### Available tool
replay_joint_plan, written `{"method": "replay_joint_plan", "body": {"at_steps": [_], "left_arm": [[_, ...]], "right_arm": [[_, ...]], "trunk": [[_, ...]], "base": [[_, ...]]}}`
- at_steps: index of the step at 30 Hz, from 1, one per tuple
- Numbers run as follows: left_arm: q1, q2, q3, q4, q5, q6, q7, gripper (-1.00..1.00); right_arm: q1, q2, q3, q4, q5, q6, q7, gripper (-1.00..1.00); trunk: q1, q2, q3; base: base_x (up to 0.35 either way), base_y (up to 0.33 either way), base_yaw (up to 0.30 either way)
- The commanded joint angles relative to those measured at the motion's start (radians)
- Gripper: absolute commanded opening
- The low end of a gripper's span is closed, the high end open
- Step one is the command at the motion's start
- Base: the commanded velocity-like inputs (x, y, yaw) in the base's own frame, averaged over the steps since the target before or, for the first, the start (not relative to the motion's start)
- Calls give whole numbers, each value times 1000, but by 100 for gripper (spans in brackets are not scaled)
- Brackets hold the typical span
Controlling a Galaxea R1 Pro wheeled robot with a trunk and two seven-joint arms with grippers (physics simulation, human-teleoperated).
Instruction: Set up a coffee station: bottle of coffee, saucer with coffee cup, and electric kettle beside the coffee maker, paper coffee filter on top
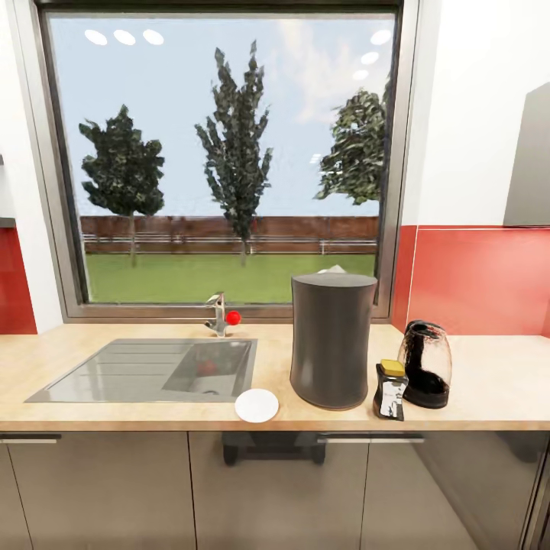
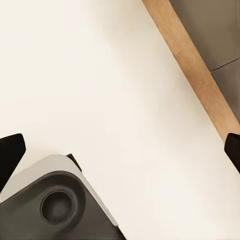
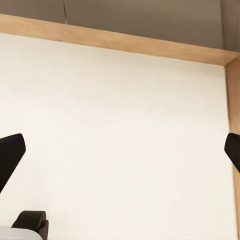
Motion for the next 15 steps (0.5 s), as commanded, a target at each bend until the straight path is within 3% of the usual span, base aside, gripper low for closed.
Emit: {"method": "replay_joint_plan", "body": {"at_steps": [1, 8, 15], "left_arm": [[0, -1, 5, -1, 7, 3, -10, 100], [0, -2, 5, -1, -2, 3, -10, 100], [0, -2, 5, -1, -62, 3, -10, 100]], "right_arm": [[-2, -1, -9, 4, 7, -5, 3, 100], [-1, -1, -9, 4, 5, -6, 2, 100], [11, 8, -9, 4, 5, -11, -7, 100]], "trunk": [[0, -1, -2], [0, -1, -10], [0, -1, -21]], "base": [[0, 0, 0], [0, 0, 0], [0, 0, 0]]}}
